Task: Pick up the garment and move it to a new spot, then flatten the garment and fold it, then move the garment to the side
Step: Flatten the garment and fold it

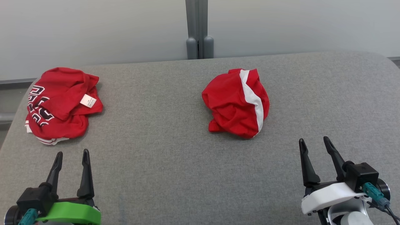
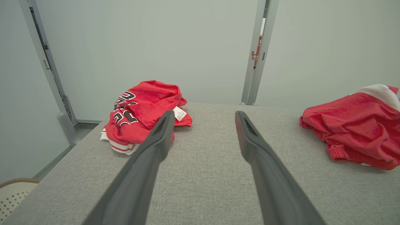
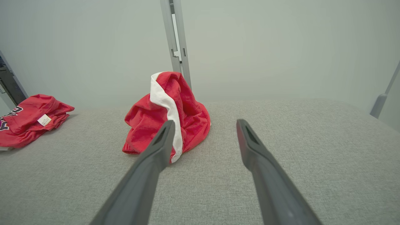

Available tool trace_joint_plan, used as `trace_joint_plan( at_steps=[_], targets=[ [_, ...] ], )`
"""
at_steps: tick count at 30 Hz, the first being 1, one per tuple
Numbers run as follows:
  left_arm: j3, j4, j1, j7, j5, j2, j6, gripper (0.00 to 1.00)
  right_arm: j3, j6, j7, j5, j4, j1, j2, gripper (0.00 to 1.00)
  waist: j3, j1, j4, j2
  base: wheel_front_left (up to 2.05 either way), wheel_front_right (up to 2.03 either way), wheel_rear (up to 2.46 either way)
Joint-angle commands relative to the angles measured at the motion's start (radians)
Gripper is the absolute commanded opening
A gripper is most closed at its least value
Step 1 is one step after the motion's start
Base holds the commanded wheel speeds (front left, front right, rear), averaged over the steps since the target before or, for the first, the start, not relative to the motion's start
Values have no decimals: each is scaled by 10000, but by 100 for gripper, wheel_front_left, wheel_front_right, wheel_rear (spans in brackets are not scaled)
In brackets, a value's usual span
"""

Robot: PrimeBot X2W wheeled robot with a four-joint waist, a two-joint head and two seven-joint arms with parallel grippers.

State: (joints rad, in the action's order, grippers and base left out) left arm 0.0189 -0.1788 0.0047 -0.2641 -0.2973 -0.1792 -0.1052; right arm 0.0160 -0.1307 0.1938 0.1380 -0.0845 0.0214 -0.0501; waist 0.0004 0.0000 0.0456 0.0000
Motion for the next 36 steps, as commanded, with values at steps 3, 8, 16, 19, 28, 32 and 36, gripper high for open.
trace_joint_plan(
  at_steps=[3,8,16,19,28,32,36],
  targets=[
    [-5,-27,-30,-5,-20,-95,-13,100,11,-1,-11,99,-29,102,-31,100,4,0,-1,0,0,0,0],
    [-5,-31,-4,-5,-12,-114,-5,100,28,-1,23,100,-66,85,-33,100,-3,0,-2,0,0,0,0],
    [2,14,19,-5,-22,-129,11,100,62,-1,41,111,-111,73,-31,100,14,0,-25,0,0,0,0],
    [-10,9,19,-5,-29,-116,23,100,65,-1,42,99,-117,56,-30,100,22,0,-35,0,0,0,0],
    [-31,11,-16,-5,-35,-91,63,100,55,-3,80,131,-171,-6,-58,100,29,0,-44,0,0,0,0],
    [-27,-4,-52,-5,-54,-100,55,100,74,-1,88,115,-192,-41,-75,100,41,0,-41,0,0,0,0],
    [-13,-29,-68,-5,-63,-108,62,100,79,-3,111,131,-219,-32,-86,100,46,0,-22,0,0,0,0]
  ],
)
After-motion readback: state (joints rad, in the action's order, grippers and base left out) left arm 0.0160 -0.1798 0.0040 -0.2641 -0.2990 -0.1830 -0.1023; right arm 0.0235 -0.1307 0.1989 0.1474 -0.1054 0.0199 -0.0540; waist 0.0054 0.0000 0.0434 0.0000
